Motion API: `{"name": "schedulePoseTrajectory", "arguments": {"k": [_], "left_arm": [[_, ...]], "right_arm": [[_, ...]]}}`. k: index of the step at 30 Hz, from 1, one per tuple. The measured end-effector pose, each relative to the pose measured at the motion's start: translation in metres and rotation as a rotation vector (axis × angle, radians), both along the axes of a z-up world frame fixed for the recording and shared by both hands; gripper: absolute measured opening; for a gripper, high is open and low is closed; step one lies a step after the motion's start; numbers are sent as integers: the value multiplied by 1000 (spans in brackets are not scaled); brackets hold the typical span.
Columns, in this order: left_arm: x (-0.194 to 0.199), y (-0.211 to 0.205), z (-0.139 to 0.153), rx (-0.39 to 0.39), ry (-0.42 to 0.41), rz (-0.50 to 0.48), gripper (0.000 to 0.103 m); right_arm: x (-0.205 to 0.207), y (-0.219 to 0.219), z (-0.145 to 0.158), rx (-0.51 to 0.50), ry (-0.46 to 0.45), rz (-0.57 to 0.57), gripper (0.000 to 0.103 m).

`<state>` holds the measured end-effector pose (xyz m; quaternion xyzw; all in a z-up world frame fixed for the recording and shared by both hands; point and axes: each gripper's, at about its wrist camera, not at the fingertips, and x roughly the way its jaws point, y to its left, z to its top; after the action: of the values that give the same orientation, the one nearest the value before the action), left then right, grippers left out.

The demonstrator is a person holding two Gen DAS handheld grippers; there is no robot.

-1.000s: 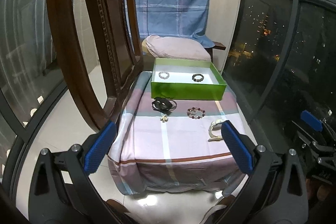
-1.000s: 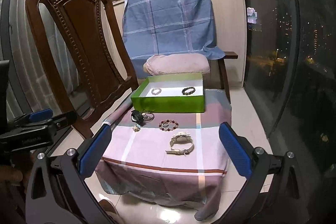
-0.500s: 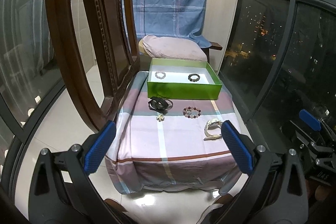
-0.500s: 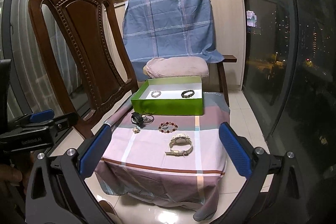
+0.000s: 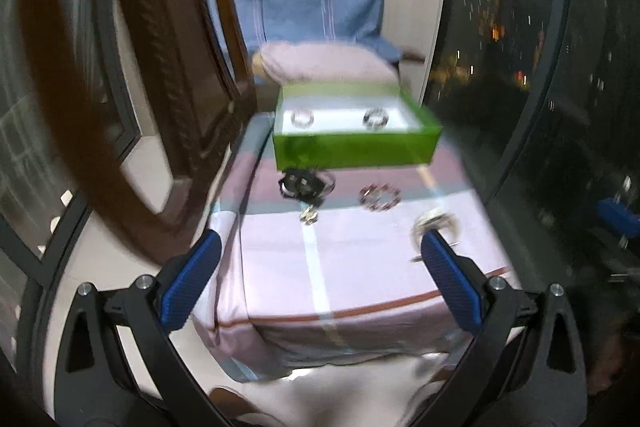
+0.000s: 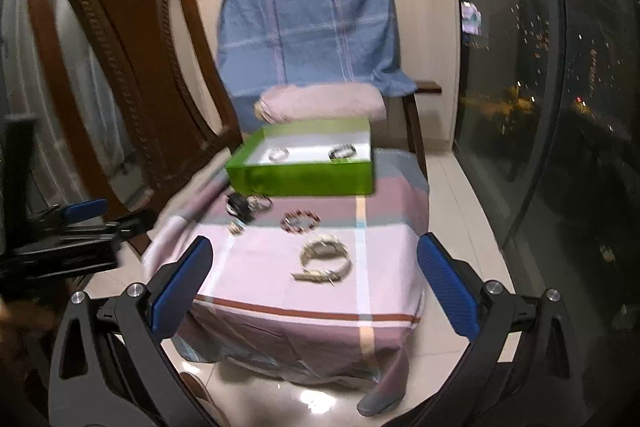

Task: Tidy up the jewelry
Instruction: 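Grasp the gold flower brooch with the left gripper while the right gripper reaches the cream-white watch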

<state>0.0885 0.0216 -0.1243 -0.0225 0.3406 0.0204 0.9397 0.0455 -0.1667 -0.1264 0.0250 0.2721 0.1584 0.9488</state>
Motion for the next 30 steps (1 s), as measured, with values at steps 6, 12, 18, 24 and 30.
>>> {"name": "schedulePoseTrajectory", "arguments": {"k": [6,12,18,24,30], "left_arm": [[93,26,-75,-27,176,-12,73],[132,25,-105,27,203,-47,71],[150,20,-123,21,259,-68,47],[125,31,-86,-107,176,-54,22],[36,36,-2,-134,-18,-89,22]], "right_arm": [[21,-11,-26,-10,63,-15,99],[38,-17,-41,-9,99,-33,100],[52,-12,-49,-32,109,-26,99],[82,2,-53,-147,91,43,99],[141,29,-79,-335,107,256,92]]}}
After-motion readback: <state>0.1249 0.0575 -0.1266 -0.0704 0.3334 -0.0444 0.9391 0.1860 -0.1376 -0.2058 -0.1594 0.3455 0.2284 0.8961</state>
